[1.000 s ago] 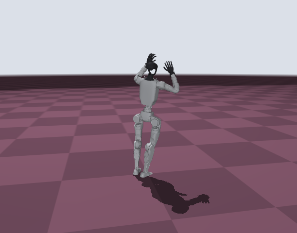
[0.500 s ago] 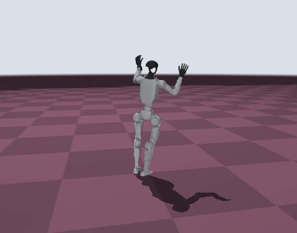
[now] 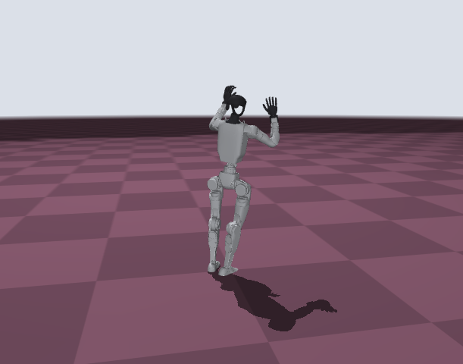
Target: Upper body actions
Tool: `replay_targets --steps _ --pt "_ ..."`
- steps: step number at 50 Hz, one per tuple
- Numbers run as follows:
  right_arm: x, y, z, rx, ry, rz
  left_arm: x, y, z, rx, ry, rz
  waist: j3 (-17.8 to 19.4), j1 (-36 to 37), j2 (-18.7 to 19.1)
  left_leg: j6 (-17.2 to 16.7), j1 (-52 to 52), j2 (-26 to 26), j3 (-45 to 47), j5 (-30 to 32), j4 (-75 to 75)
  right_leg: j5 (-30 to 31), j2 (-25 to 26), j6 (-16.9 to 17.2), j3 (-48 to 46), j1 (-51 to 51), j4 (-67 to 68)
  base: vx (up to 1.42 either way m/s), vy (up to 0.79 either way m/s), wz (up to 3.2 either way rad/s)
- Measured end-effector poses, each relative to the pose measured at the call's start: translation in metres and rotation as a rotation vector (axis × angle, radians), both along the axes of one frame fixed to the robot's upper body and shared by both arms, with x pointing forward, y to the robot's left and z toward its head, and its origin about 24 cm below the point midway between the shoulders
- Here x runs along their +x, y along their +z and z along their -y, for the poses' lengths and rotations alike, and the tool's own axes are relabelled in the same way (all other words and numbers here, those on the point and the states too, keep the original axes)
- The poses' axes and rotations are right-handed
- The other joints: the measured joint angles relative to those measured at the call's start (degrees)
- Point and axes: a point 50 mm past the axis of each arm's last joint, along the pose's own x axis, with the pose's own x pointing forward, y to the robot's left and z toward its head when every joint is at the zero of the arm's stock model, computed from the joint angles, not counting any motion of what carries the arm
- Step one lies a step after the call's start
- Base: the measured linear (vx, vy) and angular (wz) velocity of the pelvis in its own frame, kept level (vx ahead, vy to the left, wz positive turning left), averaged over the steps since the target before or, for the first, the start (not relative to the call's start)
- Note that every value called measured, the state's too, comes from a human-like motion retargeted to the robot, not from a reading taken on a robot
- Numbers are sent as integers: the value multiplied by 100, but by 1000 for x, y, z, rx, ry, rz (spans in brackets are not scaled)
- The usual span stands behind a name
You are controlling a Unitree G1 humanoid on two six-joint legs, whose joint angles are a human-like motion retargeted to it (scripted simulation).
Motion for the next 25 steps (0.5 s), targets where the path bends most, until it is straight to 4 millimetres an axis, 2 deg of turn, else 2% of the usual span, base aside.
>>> replay_targets --steps 3,7,10,14,17,20,23,25 --pt "20 -20 31 101 -94 -162 8 -22 -39 -168 54 -82 7 -29 -5 2 -2 -6 -19 5 1 -1 -5 1 -19 8 -2 0 0 0" --pt "38 -61 79 244 -202 -417 14 -65 -92 -426 121 -202 94 -11 -21 3 15 -6 -30 10 4 2 -7 2 -31 32 -1 -2 4 1" --pt "43 -101 111 351 -248 -621 14 -112 -126 -678 116 -303 166 13 -27 3 25 0 -21 12 2 9 -4 2 -22 34 2 0 0 0" --pt "39 -169 139 432 -315 -936 6 -191 -154 -1049 35 -501 273 34 -24 -1 43 12 16 13 0 28 2 -1 15 31 6 0 0 0" --pt "24 -230 151 491 -383 -1202 -8 -258 -162 -1284 1 -681 390 59 -25 -3 67 19 35 18 -4 42 2 -1 35 41 8 0 0 0" --pt "-1 -297 153 522 -435 -1541 -29 -324 -158 -1473 41 -839 546 123 -37 -4 103 15 26 28 -9 51 -7 2 26 77 4 0 0 0" --pt "-43 -375 144 600 -443 -2029 -52 -388 -138 -1662 90 -1004 700 249 -57 -5 121 4 -9 41 -14 51 -25 7 -9 108 0 -4 1 6" --pt "-86 -427 134 717 -437 -2408 -72 -431 -118 -1817 123 -1132 779 340 -74 -7 129 -7 -23 49 -22 49 -37 9 -24 121 -4 -3 1 4"
